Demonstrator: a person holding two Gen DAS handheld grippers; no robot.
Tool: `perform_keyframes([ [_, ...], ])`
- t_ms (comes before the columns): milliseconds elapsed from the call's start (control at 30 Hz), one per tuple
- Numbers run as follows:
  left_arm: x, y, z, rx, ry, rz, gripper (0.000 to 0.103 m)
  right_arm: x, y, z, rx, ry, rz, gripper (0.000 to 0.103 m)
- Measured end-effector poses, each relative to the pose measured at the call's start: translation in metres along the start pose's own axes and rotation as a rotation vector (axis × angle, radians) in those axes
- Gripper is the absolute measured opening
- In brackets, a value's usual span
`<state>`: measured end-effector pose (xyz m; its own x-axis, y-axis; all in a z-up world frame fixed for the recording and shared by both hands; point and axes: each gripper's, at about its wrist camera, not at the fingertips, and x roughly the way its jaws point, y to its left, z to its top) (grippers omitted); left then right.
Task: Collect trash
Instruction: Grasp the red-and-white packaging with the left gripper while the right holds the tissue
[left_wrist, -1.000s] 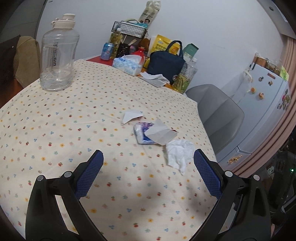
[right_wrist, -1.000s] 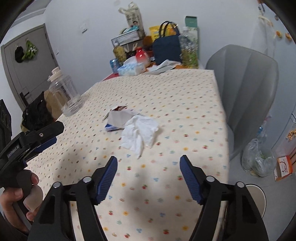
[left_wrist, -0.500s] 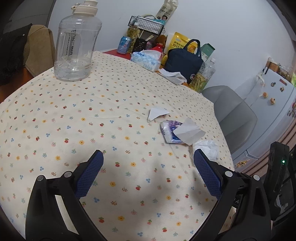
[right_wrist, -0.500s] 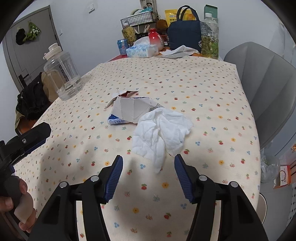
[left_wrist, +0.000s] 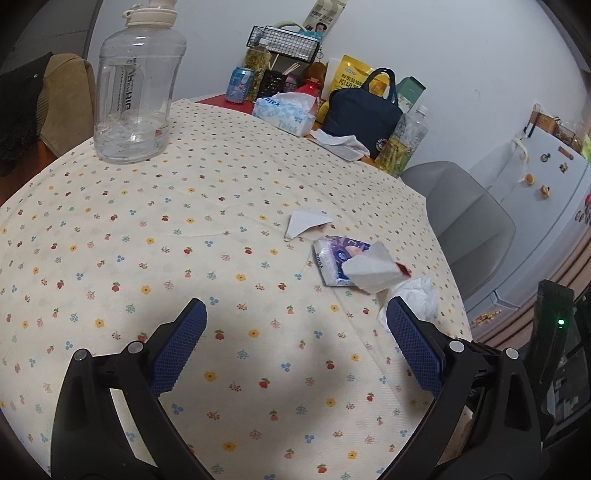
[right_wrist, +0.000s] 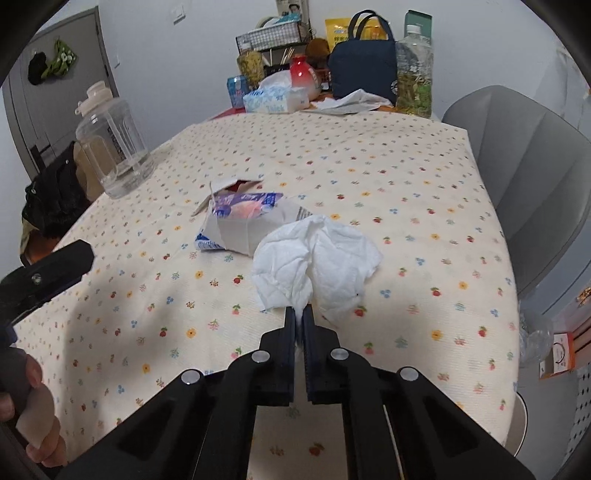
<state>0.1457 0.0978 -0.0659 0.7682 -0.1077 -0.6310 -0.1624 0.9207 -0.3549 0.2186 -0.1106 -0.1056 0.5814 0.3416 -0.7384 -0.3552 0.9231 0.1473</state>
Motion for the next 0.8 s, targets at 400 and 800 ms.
perform_keyframes([
  [400, 0.02, -0.06, 0.005, 0.125, 0.023, -0.031, 0.097, -0.045, -0.051, -0.009, 0.116, -0.081, 0.001, 0.005],
  [800, 0.055, -0.088, -0.012, 0.144, 0.106, -0.016, 0.096, -0.066, -0.088, -0.023, 0.184, -0.114, 0.01, 0.005],
])
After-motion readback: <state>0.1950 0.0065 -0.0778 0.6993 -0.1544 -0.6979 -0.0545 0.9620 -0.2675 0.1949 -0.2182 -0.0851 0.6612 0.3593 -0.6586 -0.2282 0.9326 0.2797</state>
